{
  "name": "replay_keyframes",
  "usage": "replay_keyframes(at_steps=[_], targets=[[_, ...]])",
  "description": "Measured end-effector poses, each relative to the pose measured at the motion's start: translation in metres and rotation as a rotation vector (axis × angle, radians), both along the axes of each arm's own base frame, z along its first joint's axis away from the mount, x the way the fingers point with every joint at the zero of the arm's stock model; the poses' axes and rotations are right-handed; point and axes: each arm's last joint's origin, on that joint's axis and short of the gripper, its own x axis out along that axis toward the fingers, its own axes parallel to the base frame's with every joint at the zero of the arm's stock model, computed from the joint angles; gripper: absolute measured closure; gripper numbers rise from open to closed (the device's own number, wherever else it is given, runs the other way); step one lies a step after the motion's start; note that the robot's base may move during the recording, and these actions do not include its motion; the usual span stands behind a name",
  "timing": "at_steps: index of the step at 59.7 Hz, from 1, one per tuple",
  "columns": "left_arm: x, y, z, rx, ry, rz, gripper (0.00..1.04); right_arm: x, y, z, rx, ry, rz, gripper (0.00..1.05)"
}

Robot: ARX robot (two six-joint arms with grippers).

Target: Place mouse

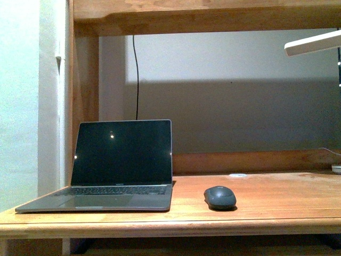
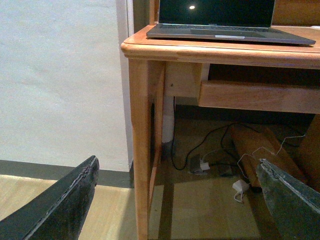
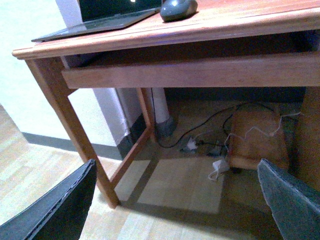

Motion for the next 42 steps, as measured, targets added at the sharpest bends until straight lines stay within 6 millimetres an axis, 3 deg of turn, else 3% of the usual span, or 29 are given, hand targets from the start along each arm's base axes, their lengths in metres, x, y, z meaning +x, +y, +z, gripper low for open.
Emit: replay_keyframes(at_steps=[4, 13, 36, 42], targets=[[0.000, 0.000, 0.000, 0.000, 0.000, 0.000, 0.08, 0.000, -0.001, 0.002, -0.044, -0.041, -0.118, 0.13], [0.000, 0.000, 0.000, 0.000, 0.000, 0.000, 0.08, -0.001, -0.007, 0.005, -0.114, -0.093, -0.458, 0.38], [0.000, 0.000, 0.000, 0.000, 0.000, 0.000, 0.08, -0.001, -0.021, 0.004, -0.145, -0.097, -0.478, 1.03], [0.000, 0.000, 0.000, 0.000, 0.000, 0.000, 0.08, -0.001, -0.021, 0.004, -0.146, -0.097, -0.478, 1.02]])
